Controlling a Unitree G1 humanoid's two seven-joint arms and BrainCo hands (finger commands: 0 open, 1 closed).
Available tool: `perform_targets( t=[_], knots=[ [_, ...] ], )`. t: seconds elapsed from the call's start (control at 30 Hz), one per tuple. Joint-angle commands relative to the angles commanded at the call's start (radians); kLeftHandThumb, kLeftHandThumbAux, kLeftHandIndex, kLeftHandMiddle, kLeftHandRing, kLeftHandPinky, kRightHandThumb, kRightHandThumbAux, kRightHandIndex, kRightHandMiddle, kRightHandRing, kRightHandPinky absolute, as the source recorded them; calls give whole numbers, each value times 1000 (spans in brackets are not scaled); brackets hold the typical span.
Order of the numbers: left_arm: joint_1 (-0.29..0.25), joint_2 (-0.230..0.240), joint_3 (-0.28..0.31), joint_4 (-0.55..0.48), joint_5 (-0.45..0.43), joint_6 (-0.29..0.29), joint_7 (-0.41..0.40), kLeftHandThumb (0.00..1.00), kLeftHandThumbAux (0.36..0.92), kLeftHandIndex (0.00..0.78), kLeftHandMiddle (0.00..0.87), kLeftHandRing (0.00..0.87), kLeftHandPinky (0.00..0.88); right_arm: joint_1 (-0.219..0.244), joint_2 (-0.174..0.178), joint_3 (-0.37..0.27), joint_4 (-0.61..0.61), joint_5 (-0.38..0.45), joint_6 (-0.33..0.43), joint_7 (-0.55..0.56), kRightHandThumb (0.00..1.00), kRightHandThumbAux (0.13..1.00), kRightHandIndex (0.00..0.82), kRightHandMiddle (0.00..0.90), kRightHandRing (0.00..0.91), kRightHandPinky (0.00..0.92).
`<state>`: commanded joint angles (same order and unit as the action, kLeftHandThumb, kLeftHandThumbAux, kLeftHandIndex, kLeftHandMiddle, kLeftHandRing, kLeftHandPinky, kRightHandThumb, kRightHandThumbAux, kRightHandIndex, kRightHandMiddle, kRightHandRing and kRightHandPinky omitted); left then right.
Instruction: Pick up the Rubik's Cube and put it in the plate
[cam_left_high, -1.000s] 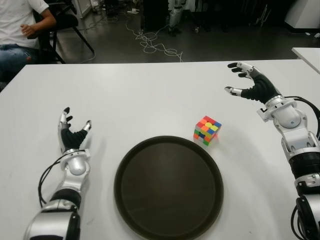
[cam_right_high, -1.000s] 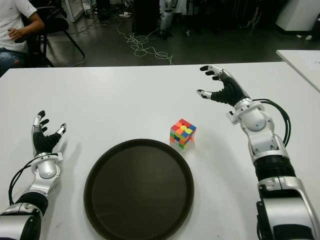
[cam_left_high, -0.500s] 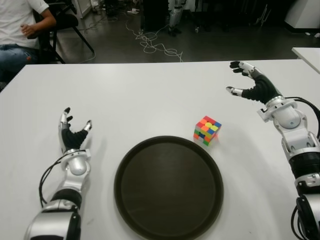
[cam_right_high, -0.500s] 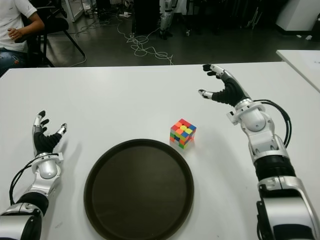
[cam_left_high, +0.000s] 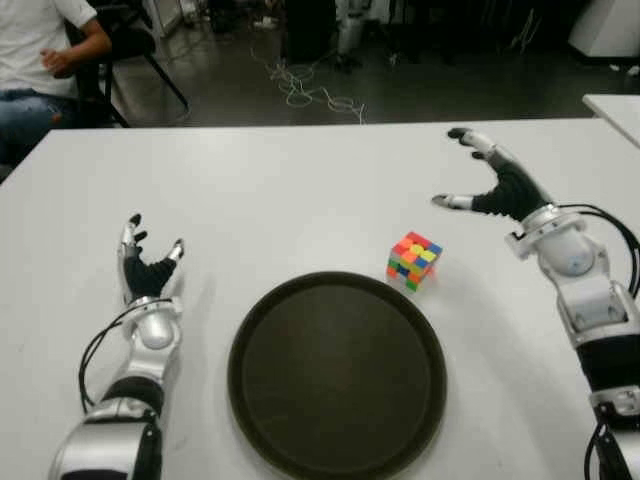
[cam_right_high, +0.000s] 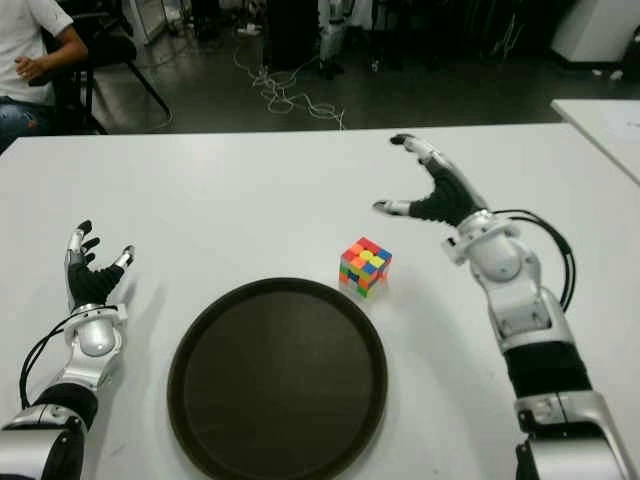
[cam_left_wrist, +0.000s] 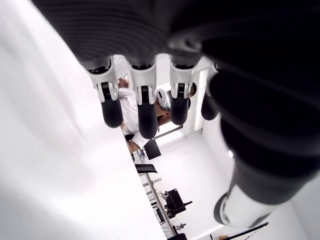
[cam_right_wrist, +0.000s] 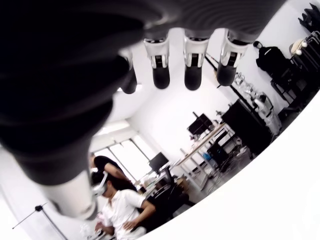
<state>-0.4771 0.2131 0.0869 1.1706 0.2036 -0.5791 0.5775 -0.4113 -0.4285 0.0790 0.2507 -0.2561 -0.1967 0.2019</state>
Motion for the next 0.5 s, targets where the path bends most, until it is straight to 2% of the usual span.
perform_targets(
  t=[0.13,0.37,0.5],
  knots=[
    [1,1,-3,-1,5,3,8,0,778,97,116,116,103,12,7,20,-21,-23,22,2,92,733,3,85,85,81],
    [-1,-2,-4,-3,2,9,11,0,793,97,118,116,96,26,23,36,-43,-64,75,-17,81,694,0,94,87,21],
    [-2,-3,-4,-4,0,18,13,0,782,89,110,111,96,44,28,44,-93,-85,114,-16,97,679,0,22,20,4]
  ],
)
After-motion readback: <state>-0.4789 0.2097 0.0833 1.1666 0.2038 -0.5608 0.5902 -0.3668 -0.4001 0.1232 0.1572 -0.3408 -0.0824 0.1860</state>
